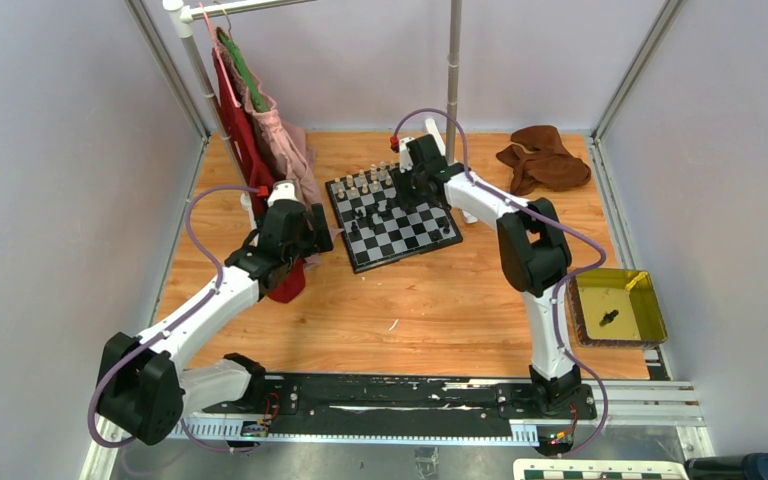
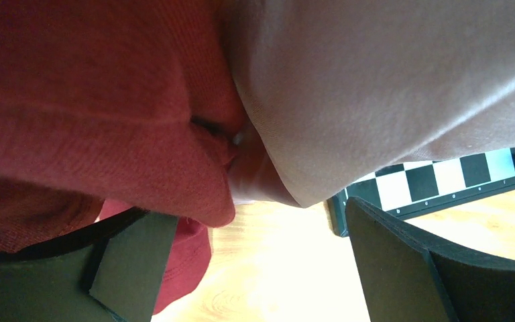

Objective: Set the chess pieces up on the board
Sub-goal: Pick up the chess piece from the chessboard.

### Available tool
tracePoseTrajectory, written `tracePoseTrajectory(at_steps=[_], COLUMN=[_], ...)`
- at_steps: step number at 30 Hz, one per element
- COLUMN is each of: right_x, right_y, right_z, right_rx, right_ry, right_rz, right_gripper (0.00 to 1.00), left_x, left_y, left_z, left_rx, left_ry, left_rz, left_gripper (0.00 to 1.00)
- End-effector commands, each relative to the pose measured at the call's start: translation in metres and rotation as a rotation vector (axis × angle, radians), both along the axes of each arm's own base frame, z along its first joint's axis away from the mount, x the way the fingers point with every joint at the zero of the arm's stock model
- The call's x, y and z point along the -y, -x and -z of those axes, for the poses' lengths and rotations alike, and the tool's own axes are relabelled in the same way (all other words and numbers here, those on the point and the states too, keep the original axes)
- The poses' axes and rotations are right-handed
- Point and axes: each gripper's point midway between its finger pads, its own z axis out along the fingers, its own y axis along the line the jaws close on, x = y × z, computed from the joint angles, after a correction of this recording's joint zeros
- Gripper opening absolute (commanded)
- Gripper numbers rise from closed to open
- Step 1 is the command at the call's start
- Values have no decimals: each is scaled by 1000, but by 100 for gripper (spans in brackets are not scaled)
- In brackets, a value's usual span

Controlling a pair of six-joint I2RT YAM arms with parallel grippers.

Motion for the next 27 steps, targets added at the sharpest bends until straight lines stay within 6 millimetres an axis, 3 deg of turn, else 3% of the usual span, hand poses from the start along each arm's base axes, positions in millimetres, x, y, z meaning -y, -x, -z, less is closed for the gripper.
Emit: tracePoseTrajectory(at_steps=[1, 27], right_x=[1, 1], right_y=[-8, -12], right_z=[0, 15], right_rx=[-10, -33], right_ry=[-12, -6], right_rz=[14, 18], right_gripper=[40, 28], left_x=[-1, -1], left_y=[-8, -15], left_z=[-10, -2], left_rx=[25, 7], left_ry=[-10, -54], left_rz=[-8, 8], left_gripper=[100, 100])
